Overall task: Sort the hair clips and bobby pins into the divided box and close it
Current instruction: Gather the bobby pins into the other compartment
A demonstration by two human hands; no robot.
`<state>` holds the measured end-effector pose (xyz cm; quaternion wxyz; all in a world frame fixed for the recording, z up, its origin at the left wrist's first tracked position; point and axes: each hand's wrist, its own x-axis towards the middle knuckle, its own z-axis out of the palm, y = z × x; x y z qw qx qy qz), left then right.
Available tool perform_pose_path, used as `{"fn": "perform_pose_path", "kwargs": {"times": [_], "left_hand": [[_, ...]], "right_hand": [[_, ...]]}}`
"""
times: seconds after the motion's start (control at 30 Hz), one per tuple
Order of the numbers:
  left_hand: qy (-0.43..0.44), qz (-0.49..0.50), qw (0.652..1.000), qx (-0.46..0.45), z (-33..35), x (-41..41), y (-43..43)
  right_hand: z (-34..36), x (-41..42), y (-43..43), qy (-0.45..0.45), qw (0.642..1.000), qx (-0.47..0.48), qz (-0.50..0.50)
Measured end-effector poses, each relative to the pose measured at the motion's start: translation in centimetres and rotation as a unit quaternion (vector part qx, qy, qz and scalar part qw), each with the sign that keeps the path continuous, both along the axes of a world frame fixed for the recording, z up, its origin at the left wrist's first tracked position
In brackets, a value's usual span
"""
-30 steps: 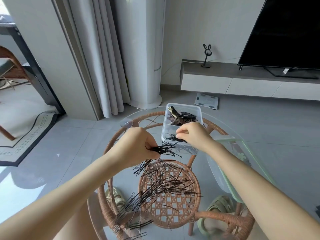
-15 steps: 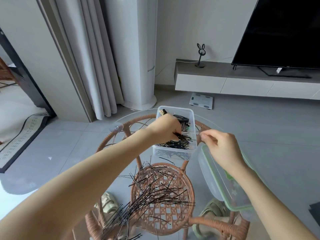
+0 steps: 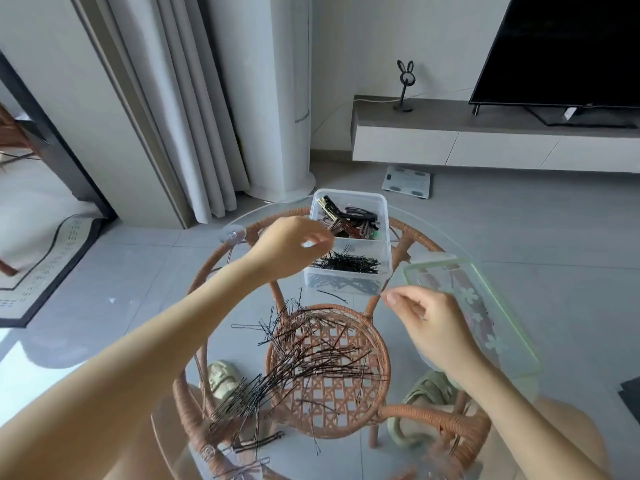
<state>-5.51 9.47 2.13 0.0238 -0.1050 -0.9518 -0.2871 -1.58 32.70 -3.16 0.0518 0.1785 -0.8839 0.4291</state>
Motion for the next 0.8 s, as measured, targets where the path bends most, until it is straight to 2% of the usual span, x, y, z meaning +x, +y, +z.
{"fn": "perform_pose_path", "kwargs": {"times": [0.07, 0.17, 0.3, 0.4, 0.5, 0.63, 0.8], "left_hand": [[0.047, 0.05, 0.998, 0.012, -1.3, 2.7, -1.7], [0.087, 0.094, 0.991, -0.021, -4.4, 7.4, -3.9], [-0.003, 0.164, 0.986, -0.031, -8.8, 13.5, -5.2], [-0.045, 0.182, 0.981, -0.043, -10.9, 16.6, -4.1], [-0.046, 0.203, 0.974, -0.087, -11.6, 17.0, -2.4], [-0.054, 0.229, 0.964, -0.126, -12.0, 15.2, -1.1], [-0.054, 0.234, 0.962, -0.129, -12.0, 12.2, -0.5]], "right_hand": [[-1.6, 1.3, 0.0, -0.029, 1.0, -0.001, 0.004], [-4.0, 2.3, -0.6, -0.043, 0.998, 0.038, 0.003], [-5.7, 2.1, -3.8, -0.008, 0.99, 0.128, 0.058], [-6.3, 1.2, -6.2, 0.03, 0.979, 0.196, 0.054], [-6.7, 1.4, -7.5, 0.045, 0.972, 0.22, 0.072], [-7.0, 3.0, -7.4, 0.042, 0.969, 0.199, 0.137], [-6.6, 5.4, -6.4, 0.05, 0.958, 0.187, 0.211]]}}
